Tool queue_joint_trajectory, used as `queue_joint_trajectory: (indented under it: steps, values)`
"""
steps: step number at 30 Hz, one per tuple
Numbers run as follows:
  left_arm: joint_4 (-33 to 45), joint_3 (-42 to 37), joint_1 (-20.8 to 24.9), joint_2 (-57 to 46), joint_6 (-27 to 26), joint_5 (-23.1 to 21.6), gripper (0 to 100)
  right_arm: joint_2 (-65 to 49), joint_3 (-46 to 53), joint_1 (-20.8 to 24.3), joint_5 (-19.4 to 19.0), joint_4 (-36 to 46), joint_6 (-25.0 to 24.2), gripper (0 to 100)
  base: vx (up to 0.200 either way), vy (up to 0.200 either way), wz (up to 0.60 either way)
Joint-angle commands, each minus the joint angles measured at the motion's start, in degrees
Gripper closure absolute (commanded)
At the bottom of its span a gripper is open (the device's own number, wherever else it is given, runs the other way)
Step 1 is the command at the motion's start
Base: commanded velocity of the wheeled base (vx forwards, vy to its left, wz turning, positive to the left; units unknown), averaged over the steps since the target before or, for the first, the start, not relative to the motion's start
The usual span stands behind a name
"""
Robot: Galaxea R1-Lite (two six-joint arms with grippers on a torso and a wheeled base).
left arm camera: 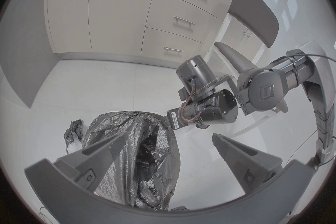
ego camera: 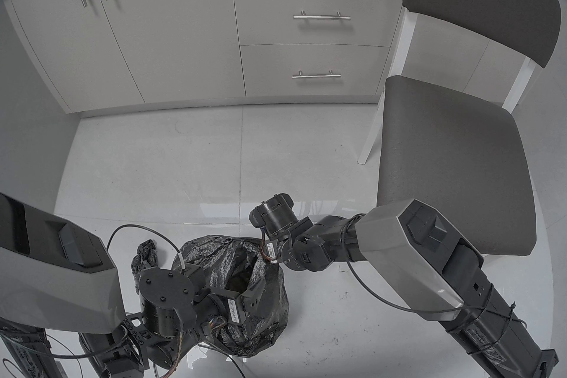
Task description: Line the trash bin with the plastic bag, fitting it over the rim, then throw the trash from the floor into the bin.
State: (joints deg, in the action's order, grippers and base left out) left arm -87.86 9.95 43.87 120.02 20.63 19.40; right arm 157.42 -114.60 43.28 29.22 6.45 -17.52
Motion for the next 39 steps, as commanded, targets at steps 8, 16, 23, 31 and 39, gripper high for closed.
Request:
queue_joint_trajectory:
  steps: [8,16,23,31,39]
  values:
    - [-0.03,-0.02,0.07,0.13,0.03,-0.06,0,0.87,0.01,0.05,-0.22,0.06,0.03,0,0.000,0.000,0.00]
    - [-0.03,0.95,-0.46,-0.05,-0.15,0.20,0,-4.49,0.01,-0.12,-0.48,0.49,0.20,0,0.000,0.000,0.00]
    - [0.05,5.43,-9.77,-0.40,-8.15,-0.24,0,-15.91,0.01,0.41,-9.18,4.10,4.51,0,0.000,0.000,0.00]
    - [0.05,9.12,-23.75,10.50,-16.23,-10.61,0,-20.48,0.96,0.14,-12.26,5.33,-0.68,0,0.000,0.000,0.00]
    - [-0.03,9.65,-26.56,16.04,-17.37,-13.15,0,-20.13,1.49,-0.30,-12.17,5.06,-3.22,0,0.000,0.000,0.00]
